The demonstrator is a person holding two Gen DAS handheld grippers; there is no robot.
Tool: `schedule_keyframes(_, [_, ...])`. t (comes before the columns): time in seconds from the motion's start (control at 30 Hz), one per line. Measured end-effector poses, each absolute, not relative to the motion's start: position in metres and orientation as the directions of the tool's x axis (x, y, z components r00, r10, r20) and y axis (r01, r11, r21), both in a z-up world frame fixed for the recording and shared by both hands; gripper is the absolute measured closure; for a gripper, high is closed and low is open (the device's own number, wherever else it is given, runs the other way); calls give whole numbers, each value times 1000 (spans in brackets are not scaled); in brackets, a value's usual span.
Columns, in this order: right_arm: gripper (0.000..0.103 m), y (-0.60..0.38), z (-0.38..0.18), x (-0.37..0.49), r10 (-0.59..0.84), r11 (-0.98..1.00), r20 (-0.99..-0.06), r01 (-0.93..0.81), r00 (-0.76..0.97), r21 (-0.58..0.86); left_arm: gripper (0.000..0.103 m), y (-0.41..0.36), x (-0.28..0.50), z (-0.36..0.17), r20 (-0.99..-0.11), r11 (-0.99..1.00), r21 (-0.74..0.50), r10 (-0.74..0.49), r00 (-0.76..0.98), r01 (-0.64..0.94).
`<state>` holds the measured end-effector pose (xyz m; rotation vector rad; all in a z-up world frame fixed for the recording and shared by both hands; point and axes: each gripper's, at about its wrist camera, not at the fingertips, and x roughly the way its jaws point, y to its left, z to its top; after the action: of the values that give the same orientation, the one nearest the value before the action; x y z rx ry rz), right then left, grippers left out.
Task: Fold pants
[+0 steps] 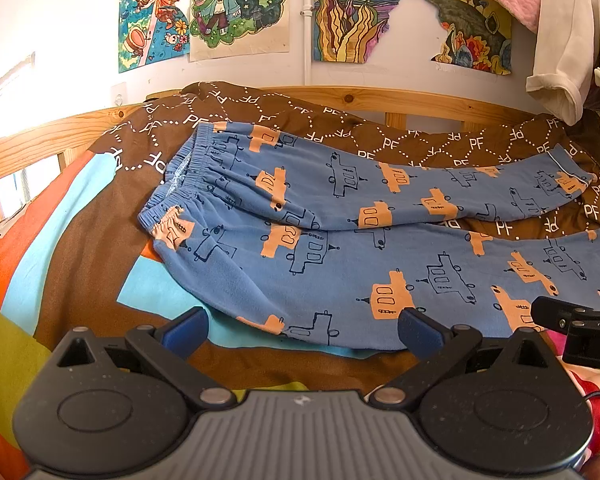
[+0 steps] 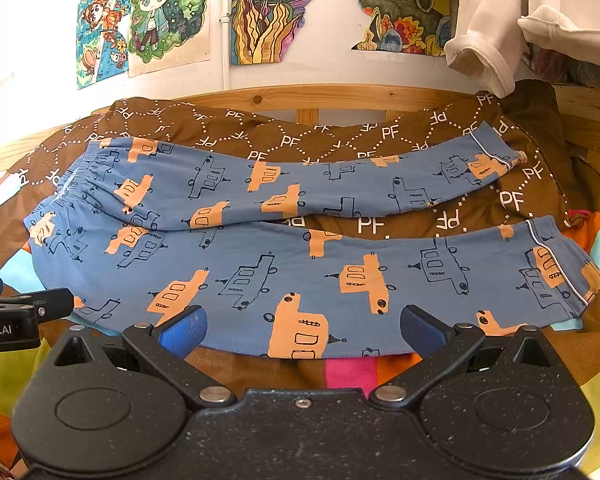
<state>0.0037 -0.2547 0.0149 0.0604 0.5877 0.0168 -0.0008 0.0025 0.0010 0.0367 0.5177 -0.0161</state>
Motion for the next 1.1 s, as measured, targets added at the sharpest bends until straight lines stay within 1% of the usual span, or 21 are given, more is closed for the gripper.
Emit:
schedule_keyframes(0.93, [1,-255,15,4,33,998,-556,2,831,62,0,2,-1,1,-496,999,29,-6,869,24])
schedule_keyframes(1.1, [1,-253,14,6,36,998,-559,-2,828,62,0,3,2,3,-511,1000,13,-6,860,15])
